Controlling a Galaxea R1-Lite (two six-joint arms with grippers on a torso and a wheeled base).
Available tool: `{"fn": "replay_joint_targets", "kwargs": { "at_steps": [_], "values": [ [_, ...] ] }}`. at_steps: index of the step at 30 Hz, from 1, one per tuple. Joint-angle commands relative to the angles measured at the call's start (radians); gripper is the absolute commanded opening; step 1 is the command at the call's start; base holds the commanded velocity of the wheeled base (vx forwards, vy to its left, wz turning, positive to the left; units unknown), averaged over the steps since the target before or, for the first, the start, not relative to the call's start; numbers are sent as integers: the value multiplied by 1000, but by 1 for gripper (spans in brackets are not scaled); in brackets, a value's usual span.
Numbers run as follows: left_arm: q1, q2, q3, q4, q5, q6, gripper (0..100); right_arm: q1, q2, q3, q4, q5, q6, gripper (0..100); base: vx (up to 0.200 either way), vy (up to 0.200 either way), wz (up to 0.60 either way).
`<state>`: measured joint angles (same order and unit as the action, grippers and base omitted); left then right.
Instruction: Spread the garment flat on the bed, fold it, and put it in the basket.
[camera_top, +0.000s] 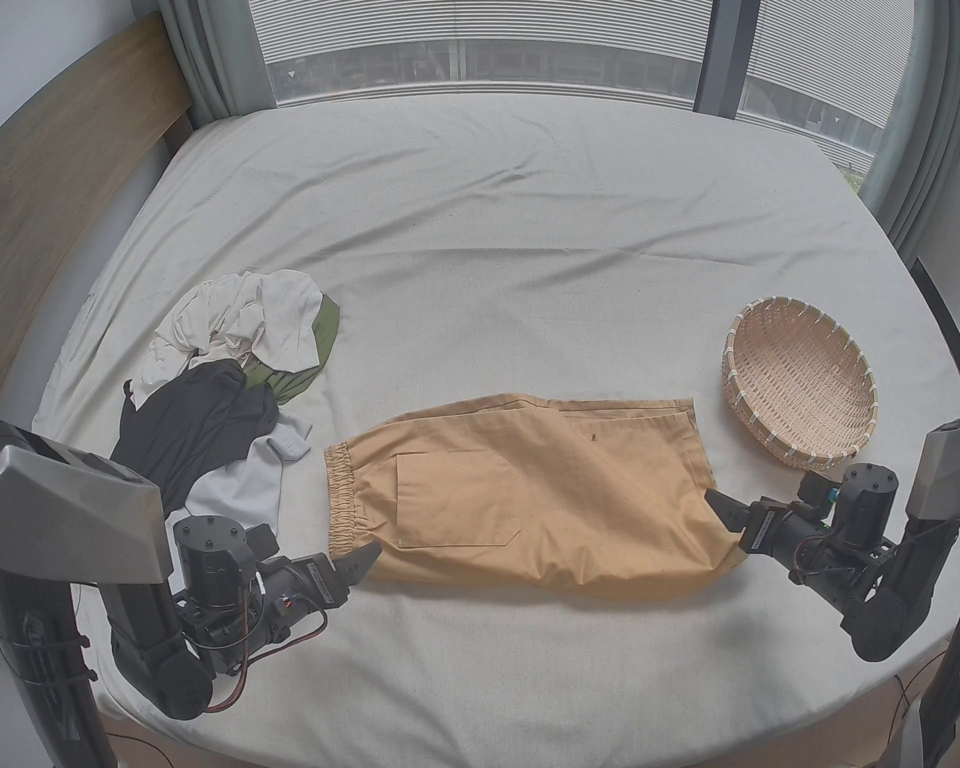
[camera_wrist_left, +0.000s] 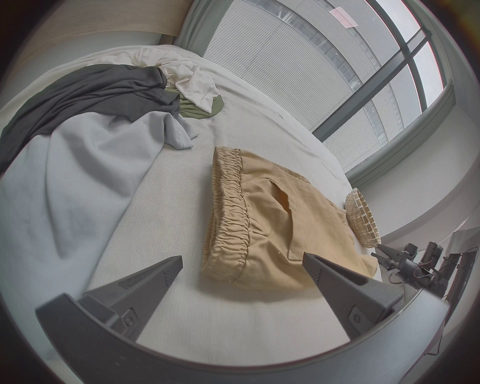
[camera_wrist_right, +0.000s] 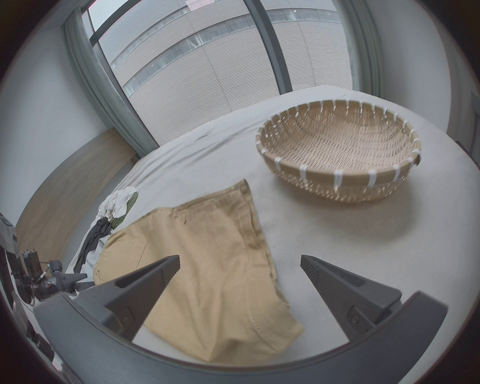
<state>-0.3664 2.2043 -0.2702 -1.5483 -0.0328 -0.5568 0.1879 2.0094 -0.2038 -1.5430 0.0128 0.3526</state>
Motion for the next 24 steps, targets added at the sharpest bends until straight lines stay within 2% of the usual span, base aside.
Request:
{"fn": "replay_joint_targets", "kwargs": {
  "at_steps": [1, 9, 20, 21, 24],
  "values": [
    [3, 65, -60, -1, 2, -3, 100, -30, -72, 20, 0, 3, -1, 100, 0, 0, 0],
    [21, 164, -182, -1, -4, -9, 100, -33, -90, 21, 0, 1, -3, 100, 0, 0, 0],
    [21, 172, -284, -1, -15, -45, 100, -24, -89, 21, 0, 1, -1, 100, 0, 0, 0],
    [21, 178, -285, -1, -15, -43, 0, -22, -89, 21, 0, 1, -1, 100, 0, 0, 0],
    [21, 195, -296, -1, -15, -43, 0, -19, -87, 21, 0, 1, -1, 100, 0, 0, 0]
  ]
}}
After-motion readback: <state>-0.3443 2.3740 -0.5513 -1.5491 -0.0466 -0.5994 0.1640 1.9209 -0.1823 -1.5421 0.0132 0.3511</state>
